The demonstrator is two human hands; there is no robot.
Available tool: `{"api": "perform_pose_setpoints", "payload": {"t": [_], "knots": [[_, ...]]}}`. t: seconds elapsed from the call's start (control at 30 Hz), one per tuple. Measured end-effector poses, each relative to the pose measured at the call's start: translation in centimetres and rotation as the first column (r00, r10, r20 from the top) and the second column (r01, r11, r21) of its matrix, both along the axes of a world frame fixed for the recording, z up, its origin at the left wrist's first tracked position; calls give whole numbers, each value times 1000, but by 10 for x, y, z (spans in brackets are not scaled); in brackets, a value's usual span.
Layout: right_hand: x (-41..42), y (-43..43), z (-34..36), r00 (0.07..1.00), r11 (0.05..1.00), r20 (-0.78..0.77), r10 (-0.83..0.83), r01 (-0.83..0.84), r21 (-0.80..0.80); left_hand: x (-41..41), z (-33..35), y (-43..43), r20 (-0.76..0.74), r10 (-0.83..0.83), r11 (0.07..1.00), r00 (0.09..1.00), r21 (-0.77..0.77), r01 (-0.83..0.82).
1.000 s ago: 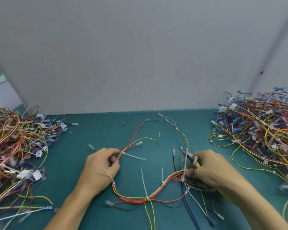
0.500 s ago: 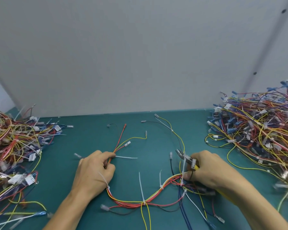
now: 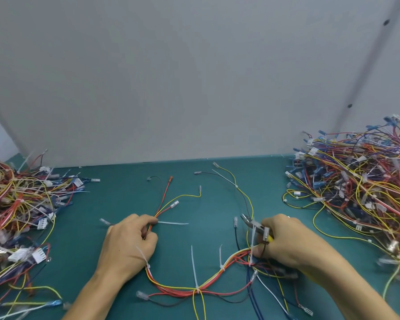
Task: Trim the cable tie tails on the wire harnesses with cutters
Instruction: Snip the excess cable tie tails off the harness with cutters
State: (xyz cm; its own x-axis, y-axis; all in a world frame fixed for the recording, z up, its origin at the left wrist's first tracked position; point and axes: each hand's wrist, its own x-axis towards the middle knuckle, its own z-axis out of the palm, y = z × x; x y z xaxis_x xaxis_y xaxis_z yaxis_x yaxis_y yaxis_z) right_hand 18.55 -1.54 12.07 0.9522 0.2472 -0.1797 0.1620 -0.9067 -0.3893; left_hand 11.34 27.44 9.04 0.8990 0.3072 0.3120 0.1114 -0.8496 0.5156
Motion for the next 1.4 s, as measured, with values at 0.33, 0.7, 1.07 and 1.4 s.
{"api": "perform_pose_setpoints", "payload": {"t": [0.33,0.7,1.07,1.4], "knots": [[-4,-5,17,993,996,-87,85,-85,2,1,0,0,6,9,1000,1000,-16,-9],[-1,-27,39,978,975,-194,74,-30,221,2,-1,5,8,38,999,999,8,-38],[-6,-26,47,963,834,-232,137,15,552,4,-3,8,-1,67,998,998,1,-67],[-8,-30,36,976,993,-200,86,-100,-61,3,-2,8,-22,69,998,997,-7,-70]]}}
